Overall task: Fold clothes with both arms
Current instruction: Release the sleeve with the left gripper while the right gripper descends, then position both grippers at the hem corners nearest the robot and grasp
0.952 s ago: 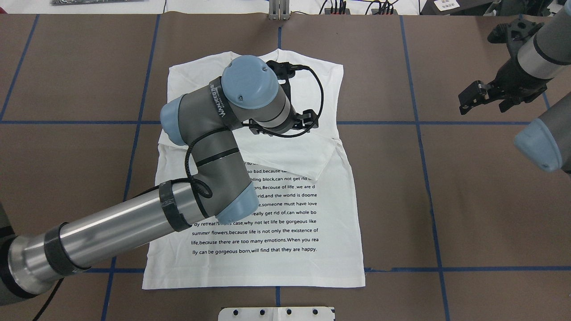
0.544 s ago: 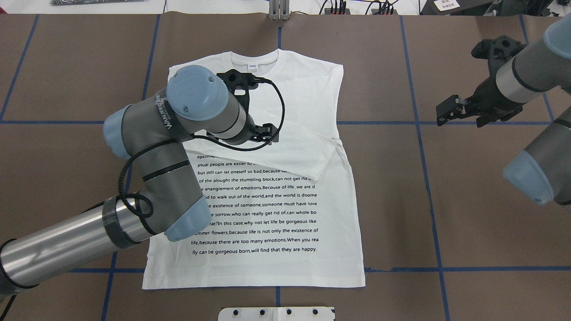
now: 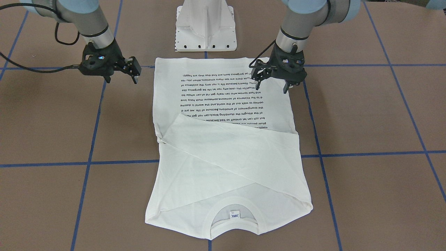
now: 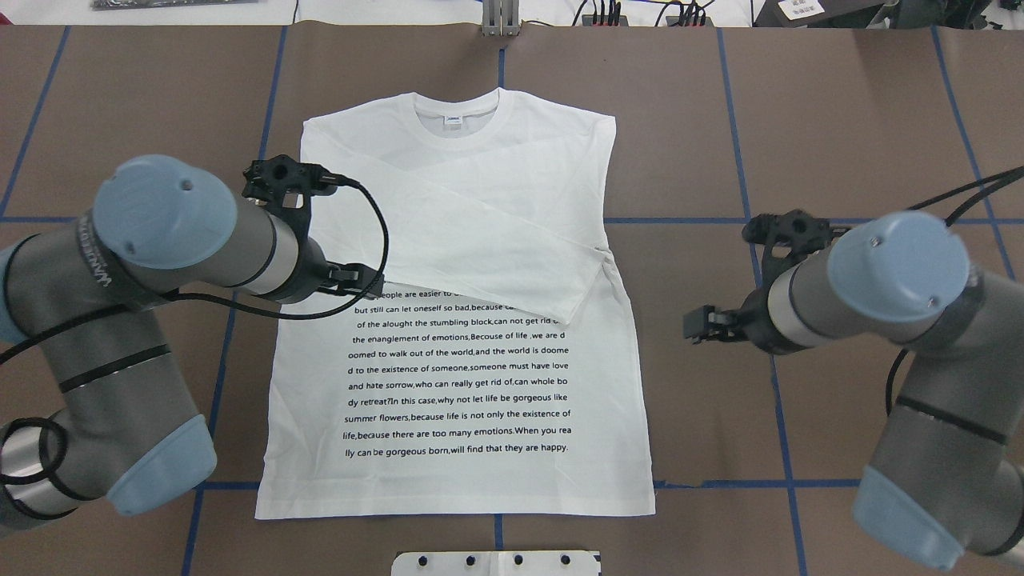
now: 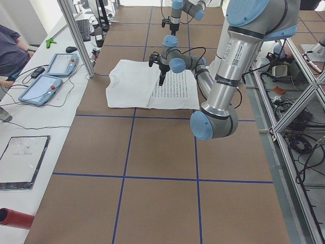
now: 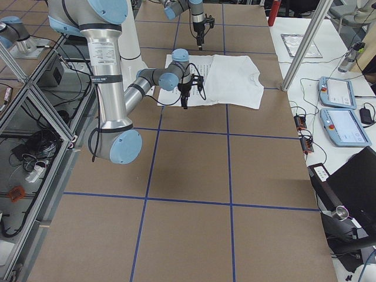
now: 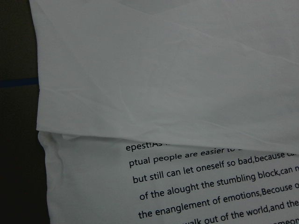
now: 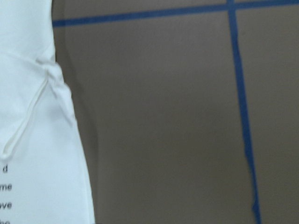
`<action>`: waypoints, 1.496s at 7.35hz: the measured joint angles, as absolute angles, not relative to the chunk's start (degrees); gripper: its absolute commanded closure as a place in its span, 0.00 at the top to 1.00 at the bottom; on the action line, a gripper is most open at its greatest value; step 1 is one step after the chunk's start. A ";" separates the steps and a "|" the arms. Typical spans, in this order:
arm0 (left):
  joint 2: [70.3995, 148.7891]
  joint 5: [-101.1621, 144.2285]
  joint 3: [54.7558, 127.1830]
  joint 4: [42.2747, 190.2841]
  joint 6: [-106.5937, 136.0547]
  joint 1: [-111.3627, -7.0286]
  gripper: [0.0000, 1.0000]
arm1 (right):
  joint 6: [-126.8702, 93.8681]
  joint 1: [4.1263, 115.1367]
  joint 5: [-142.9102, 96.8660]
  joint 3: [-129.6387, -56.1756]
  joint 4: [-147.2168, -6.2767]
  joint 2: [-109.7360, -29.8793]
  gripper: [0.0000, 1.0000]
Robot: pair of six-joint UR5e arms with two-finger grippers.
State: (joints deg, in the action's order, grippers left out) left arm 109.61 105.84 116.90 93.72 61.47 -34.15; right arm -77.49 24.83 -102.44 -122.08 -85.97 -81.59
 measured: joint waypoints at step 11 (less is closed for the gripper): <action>104.29 105.86 120.84 93.94 60.93 -34.24 1.00 | -88.01 6.83 -94.91 -116.81 -86.05 -78.29 0.65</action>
